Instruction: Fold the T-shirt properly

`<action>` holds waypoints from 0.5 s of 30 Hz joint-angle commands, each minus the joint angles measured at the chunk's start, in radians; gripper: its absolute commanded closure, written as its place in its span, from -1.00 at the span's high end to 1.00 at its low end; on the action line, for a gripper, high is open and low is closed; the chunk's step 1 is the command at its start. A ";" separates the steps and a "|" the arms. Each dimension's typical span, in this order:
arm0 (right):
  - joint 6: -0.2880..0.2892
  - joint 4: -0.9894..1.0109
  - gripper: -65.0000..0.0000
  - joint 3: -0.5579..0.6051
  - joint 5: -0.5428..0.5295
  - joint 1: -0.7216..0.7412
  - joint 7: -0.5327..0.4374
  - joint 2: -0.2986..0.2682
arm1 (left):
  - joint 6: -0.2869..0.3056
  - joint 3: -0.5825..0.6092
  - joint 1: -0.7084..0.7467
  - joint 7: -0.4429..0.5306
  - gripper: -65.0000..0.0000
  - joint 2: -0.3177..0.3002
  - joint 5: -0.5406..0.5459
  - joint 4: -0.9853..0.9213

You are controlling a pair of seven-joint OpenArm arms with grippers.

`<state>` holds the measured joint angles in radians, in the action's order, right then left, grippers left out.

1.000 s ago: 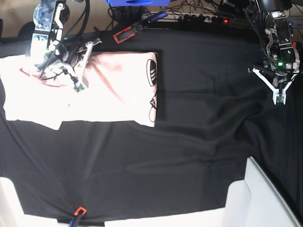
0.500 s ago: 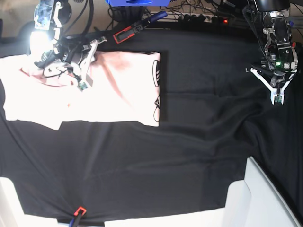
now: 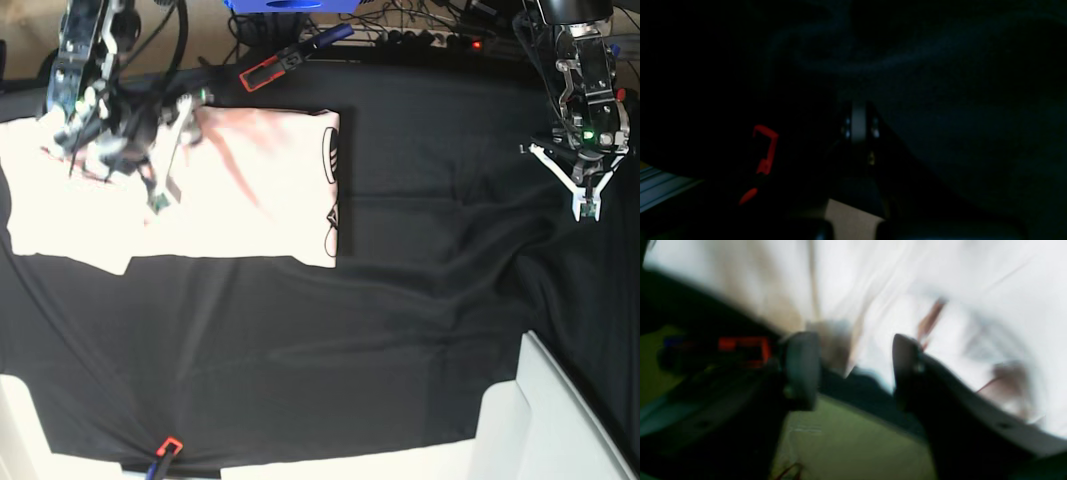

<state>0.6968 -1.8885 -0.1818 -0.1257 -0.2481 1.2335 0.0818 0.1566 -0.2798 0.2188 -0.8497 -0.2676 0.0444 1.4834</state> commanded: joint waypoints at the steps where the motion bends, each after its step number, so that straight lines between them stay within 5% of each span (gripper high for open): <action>1: 0.001 -0.004 -0.36 0.000 -0.004 0.033 -0.013 -0.015 | 0.010 0.000 -0.008 0.013 -1.00 0.014 -0.004 0.043; 5: 0.001 0.079 -1.00 0.001 -0.004 0.118 -0.011 -0.047 | 0.176 0.000 -0.009 0.013 -1.00 0.092 -0.004 0.127; 9: 0.001 0.218 -0.96 0.001 -0.004 0.194 -0.013 -0.073 | 0.327 0.029 -0.026 0.011 -1.00 0.195 -0.013 0.198; 15: 0.001 0.272 -0.96 0.071 -0.002 0.220 -0.019 -0.083 | 0.352 0.251 -0.048 0.014 -1.00 0.225 -0.004 0.204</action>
<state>0.6933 -1.6005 -0.1169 -0.1024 -0.0433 1.2327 -0.0086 0.5129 -0.0223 0.1776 -0.8455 -0.0383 0.0418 1.6688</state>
